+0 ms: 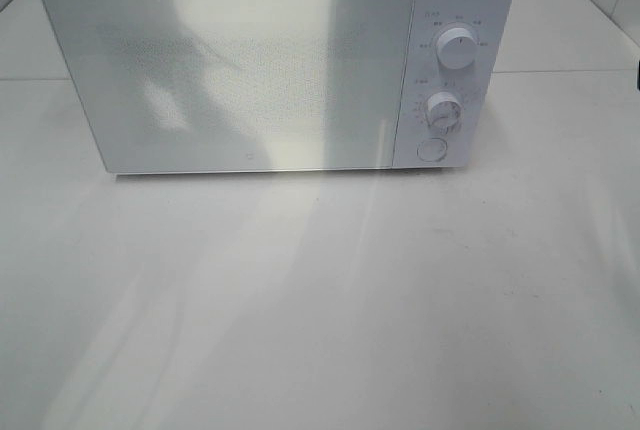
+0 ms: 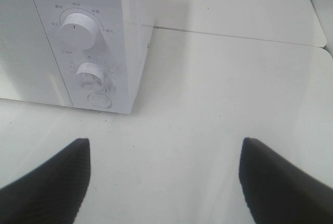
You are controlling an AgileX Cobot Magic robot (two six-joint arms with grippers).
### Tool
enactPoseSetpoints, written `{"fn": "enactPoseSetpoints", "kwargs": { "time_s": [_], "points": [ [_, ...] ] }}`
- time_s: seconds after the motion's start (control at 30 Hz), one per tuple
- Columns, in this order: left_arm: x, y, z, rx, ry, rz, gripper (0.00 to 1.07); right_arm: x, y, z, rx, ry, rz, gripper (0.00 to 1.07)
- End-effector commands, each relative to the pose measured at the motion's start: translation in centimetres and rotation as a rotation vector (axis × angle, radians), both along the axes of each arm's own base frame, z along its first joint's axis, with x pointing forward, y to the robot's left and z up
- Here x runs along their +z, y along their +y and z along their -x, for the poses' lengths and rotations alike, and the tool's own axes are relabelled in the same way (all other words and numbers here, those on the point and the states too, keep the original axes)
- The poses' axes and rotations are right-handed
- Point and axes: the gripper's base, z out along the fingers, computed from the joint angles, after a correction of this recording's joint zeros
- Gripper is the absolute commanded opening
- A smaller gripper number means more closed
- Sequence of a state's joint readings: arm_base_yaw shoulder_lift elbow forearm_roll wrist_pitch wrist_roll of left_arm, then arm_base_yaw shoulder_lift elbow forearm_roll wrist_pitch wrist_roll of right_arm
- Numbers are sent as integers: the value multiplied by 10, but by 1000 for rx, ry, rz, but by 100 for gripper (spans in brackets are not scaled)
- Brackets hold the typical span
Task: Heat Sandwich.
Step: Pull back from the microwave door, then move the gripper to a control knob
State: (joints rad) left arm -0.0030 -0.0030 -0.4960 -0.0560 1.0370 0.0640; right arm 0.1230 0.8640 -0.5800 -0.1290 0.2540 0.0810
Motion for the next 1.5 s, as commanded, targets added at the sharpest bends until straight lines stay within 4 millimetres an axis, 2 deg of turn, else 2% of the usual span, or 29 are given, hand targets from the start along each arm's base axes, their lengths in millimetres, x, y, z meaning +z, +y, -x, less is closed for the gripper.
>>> {"fn": "enactPoseSetpoints", "kwargs": {
  "time_s": [0.03, 0.5, 0.8, 0.9, 1.07, 1.2, 1.5],
  "points": [
    [0, -1, 4, -1, -33, 8, 101, -4, 2, -14, -1, -19, -14, 76],
    [0, -1, 4, -1, -33, 8, 101, -30, 12, -66, 45, -115, -37, 76],
    [0, -1, 4, -1, -33, 8, 101, -46, 20, -90, 56, -202, -74, 76],
    [0, -1, 4, -1, -33, 8, 101, -57, 33, -90, 104, -254, -40, 76],
    [0, -1, 4, -1, -33, 8, 101, -68, 38, -87, 95, -304, -39, 76],
    [0, -1, 4, -1, -33, 8, 101, -85, 52, -71, 57, -337, -84, 76],
    [0, -1, 4, -1, -33, 8, 101, -99, 65, -56, -23, -371, -135, 76]
  ]
}}
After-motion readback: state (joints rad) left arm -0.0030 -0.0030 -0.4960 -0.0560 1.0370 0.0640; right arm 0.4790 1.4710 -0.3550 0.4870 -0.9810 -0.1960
